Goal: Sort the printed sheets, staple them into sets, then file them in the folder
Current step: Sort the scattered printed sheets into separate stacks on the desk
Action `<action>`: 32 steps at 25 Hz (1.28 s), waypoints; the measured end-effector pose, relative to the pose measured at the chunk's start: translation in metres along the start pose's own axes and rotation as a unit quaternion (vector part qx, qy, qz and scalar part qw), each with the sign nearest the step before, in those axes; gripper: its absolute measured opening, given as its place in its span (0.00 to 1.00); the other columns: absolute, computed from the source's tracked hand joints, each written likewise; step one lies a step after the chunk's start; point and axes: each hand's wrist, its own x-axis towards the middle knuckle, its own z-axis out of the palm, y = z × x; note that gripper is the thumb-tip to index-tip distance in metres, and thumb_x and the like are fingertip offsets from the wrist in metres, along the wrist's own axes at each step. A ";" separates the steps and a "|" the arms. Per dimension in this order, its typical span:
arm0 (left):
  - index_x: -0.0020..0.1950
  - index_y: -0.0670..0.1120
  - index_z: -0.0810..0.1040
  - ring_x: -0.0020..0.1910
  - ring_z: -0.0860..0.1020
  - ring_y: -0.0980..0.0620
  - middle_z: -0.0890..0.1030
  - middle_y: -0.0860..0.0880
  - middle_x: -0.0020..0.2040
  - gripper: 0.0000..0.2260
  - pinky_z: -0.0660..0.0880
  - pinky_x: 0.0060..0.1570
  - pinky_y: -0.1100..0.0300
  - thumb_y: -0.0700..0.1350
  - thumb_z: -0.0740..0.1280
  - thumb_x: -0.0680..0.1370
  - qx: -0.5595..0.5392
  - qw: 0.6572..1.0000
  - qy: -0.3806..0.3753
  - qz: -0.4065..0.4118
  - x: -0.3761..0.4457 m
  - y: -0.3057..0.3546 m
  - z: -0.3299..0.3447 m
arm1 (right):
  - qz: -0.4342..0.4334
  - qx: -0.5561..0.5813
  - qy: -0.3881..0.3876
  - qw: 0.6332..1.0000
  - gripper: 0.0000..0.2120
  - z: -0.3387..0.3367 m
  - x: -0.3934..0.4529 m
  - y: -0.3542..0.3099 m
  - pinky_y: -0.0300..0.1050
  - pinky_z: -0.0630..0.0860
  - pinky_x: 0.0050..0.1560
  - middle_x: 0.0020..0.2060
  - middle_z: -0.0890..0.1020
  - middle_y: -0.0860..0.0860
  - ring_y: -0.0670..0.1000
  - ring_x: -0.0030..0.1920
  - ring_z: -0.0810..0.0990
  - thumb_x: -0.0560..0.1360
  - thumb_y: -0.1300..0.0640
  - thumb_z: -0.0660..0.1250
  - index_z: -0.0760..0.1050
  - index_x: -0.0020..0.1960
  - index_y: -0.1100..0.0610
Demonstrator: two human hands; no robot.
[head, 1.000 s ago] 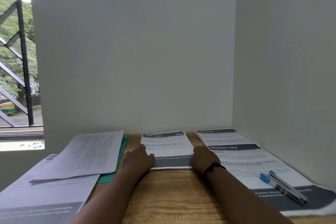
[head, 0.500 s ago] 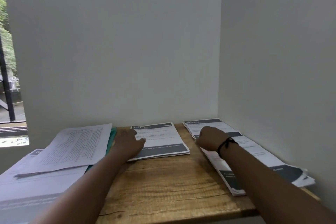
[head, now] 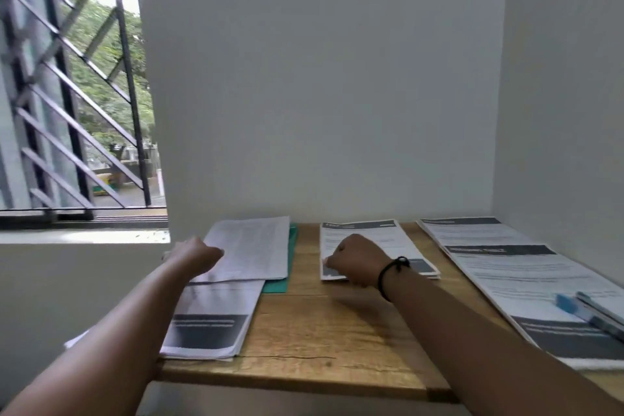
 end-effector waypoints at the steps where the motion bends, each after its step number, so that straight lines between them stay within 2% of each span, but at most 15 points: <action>1: 0.63 0.44 0.75 0.61 0.76 0.41 0.79 0.42 0.62 0.25 0.71 0.62 0.53 0.60 0.65 0.73 -0.003 1.000 0.001 -0.010 0.005 -0.008 -0.002 | 0.011 0.030 -0.008 0.999 0.07 0.014 0.008 -0.012 0.40 0.72 0.31 0.31 0.77 0.54 0.53 0.29 0.76 0.72 0.56 0.65 0.75 0.38 0.58; 4: 0.68 0.47 0.73 0.64 0.74 0.41 0.76 0.44 0.66 0.29 0.68 0.62 0.52 0.61 0.65 0.71 -0.013 0.999 -0.004 -0.035 0.017 -0.023 -0.005 | 0.024 0.060 -0.015 0.998 0.08 0.045 0.030 -0.040 0.39 0.71 0.30 0.32 0.76 0.52 0.54 0.34 0.77 0.72 0.57 0.65 0.69 0.35 0.55; 8: 0.64 0.46 0.75 0.57 0.78 0.42 0.80 0.45 0.60 0.31 0.74 0.55 0.55 0.59 0.70 0.65 -0.075 0.996 -0.038 -0.040 0.032 -0.033 -0.002 | 0.047 0.092 -0.023 0.994 0.06 0.067 0.049 -0.057 0.38 0.65 0.27 0.37 0.75 0.50 0.52 0.40 0.75 0.75 0.58 0.65 0.70 0.39 0.56; 11: 0.64 0.44 0.74 0.55 0.78 0.43 0.80 0.44 0.58 0.34 0.75 0.54 0.56 0.56 0.74 0.62 -0.080 0.994 -0.052 -0.047 0.037 -0.036 0.005 | 0.077 0.114 -0.011 0.990 0.03 0.079 0.064 -0.059 0.38 0.68 0.28 0.38 0.76 0.50 0.51 0.40 0.76 0.74 0.58 0.66 0.72 0.45 0.57; 13: 0.63 0.42 0.74 0.56 0.78 0.43 0.80 0.43 0.57 0.34 0.76 0.54 0.56 0.55 0.76 0.61 -0.068 0.993 -0.067 -0.071 0.042 -0.034 0.010 | 0.095 0.125 -0.008 0.987 0.05 0.083 0.071 -0.059 0.38 0.71 0.31 0.37 0.76 0.50 0.52 0.39 0.77 0.72 0.59 0.67 0.73 0.47 0.57; 16: 0.63 0.44 0.76 0.54 0.79 0.44 0.81 0.44 0.54 0.37 0.77 0.53 0.57 0.55 0.78 0.57 -0.041 0.990 -0.100 -0.091 0.050 -0.031 0.015 | 0.132 0.135 -0.024 0.982 0.04 0.081 0.078 -0.059 0.39 0.73 0.31 0.34 0.77 0.53 0.52 0.33 0.78 0.70 0.64 0.69 0.74 0.41 0.60; 18: 0.61 0.42 0.77 0.50 0.80 0.46 0.80 0.46 0.51 0.31 0.77 0.53 0.58 0.53 0.78 0.62 -0.029 0.989 -0.110 -0.092 0.048 -0.026 0.014 | 0.155 0.178 -0.034 0.971 0.06 0.079 0.081 -0.057 0.43 0.76 0.33 0.31 0.77 0.56 0.54 0.30 0.79 0.70 0.67 0.70 0.73 0.38 0.63; 20: 0.60 0.42 0.77 0.50 0.79 0.47 0.79 0.47 0.50 0.26 0.76 0.54 0.59 0.54 0.77 0.67 -0.037 0.990 -0.103 -0.090 0.046 -0.022 0.011 | 0.179 0.246 -0.038 0.952 0.05 0.076 0.079 -0.056 0.45 0.78 0.32 0.34 0.79 0.59 0.56 0.29 0.78 0.71 0.69 0.69 0.74 0.40 0.64; 23: 0.59 0.43 0.77 0.53 0.78 0.46 0.80 0.47 0.54 0.27 0.76 0.56 0.58 0.54 0.78 0.66 -0.039 0.988 -0.114 -0.094 0.048 -0.021 0.013 | 0.196 0.306 -0.048 0.931 0.04 0.073 0.071 -0.057 0.42 0.77 0.24 0.39 0.79 0.59 0.55 0.30 0.78 0.73 0.70 0.67 0.74 0.42 0.64; 26: 0.52 0.44 0.79 0.50 0.80 0.47 0.80 0.48 0.44 0.22 0.77 0.55 0.57 0.53 0.79 0.64 -0.026 0.988 -0.123 -0.087 0.053 -0.024 0.020 | 0.185 0.335 -0.046 0.923 0.05 0.073 0.067 -0.057 0.41 0.77 0.25 0.45 0.81 0.60 0.54 0.31 0.79 0.74 0.70 0.67 0.75 0.50 0.66; 28: 0.49 0.45 0.80 0.44 0.82 0.49 0.81 0.49 0.37 0.16 0.77 0.52 0.58 0.49 0.78 0.66 -0.037 0.989 -0.117 -0.079 0.044 -0.022 0.016 | 0.176 0.349 -0.041 0.920 0.08 0.074 0.064 -0.057 0.42 0.80 0.28 0.50 0.81 0.60 0.55 0.36 0.81 0.74 0.69 0.67 0.76 0.53 0.66; 30: 0.42 0.44 0.77 0.38 0.81 0.49 0.80 0.49 0.29 0.08 0.77 0.44 0.60 0.44 0.75 0.69 -0.058 0.992 -0.093 -0.065 0.027 -0.017 0.008 | 0.162 0.368 -0.045 0.914 0.08 0.074 0.059 -0.058 0.43 0.82 0.33 0.50 0.81 0.58 0.56 0.42 0.83 0.74 0.67 0.66 0.75 0.54 0.64; 32: 0.37 0.42 0.73 0.38 0.80 0.46 0.79 0.47 0.29 0.06 0.75 0.37 0.62 0.39 0.70 0.70 -0.071 0.995 -0.059 -0.036 0.013 -0.009 0.001 | 0.137 0.397 -0.050 0.906 0.08 0.071 0.054 -0.060 0.43 0.82 0.35 0.49 0.81 0.57 0.55 0.45 0.84 0.75 0.67 0.65 0.75 0.54 0.65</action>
